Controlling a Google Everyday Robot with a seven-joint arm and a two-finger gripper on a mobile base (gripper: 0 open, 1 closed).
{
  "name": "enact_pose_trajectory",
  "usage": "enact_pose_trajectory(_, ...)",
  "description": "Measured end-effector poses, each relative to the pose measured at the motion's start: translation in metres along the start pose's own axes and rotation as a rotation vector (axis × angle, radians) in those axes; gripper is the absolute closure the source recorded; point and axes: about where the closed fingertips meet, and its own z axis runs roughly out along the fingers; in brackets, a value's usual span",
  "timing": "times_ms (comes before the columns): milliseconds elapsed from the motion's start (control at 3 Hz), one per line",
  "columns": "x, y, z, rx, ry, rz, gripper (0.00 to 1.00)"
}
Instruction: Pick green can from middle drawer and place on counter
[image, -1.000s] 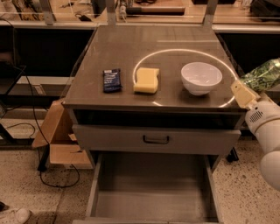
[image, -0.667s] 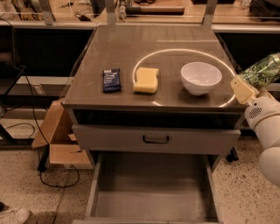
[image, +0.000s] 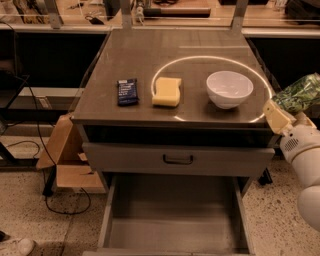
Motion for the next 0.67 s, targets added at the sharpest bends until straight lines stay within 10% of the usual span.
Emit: enact_pose_trajectory(667, 0.0056, 0.0057, -0.0116, -0.036, -0.024, -0.05, 1.0)
